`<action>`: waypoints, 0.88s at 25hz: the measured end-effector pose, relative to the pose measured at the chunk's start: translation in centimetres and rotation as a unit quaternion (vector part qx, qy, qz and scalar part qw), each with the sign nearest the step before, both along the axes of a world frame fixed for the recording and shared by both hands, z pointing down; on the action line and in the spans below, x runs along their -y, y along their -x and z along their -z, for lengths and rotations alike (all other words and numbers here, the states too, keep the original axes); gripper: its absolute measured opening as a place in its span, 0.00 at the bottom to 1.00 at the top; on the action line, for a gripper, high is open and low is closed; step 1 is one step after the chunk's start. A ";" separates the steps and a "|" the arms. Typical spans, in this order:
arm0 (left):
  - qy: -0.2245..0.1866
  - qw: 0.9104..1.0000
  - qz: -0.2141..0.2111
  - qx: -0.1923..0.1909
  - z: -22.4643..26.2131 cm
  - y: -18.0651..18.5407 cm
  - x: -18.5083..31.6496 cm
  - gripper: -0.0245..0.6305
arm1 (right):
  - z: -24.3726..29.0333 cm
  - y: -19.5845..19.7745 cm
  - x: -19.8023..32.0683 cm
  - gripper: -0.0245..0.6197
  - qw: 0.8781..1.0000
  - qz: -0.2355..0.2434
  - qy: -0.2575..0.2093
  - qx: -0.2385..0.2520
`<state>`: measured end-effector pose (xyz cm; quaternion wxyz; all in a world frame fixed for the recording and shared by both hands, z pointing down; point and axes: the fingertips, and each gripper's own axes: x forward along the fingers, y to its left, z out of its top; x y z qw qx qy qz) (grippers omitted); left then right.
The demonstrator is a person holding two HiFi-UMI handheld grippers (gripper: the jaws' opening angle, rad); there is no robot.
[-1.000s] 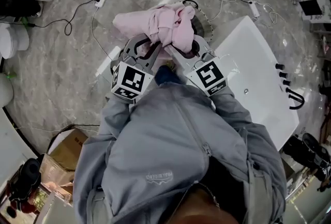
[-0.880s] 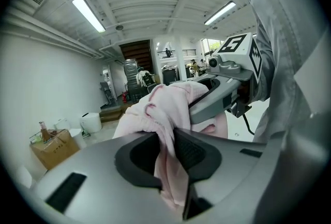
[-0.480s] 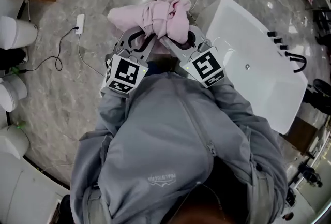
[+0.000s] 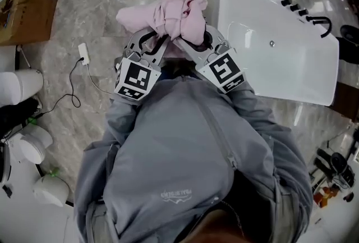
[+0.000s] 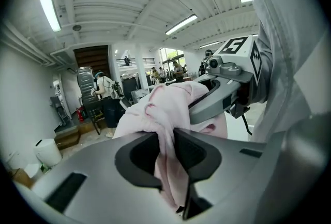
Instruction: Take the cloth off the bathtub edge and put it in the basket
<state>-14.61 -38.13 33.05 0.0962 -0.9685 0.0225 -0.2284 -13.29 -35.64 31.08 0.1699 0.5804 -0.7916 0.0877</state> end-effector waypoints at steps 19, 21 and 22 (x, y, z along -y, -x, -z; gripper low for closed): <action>0.050 0.997 -0.039 0.045 -8.5 -4.7 4.5 0.16 | -8.4 -4.9 4.6 0.20 0.996 -0.048 0.058 0.037; 0.057 0.996 -0.039 0.055 -10.2 -5.0 5.0 0.16 | -10.1 -5.2 5.2 0.20 0.996 -0.047 0.071 0.041; 0.061 0.996 -0.040 0.060 -11.1 -5.1 5.3 0.16 | -11.0 -5.4 5.4 0.20 0.995 -0.047 0.078 0.042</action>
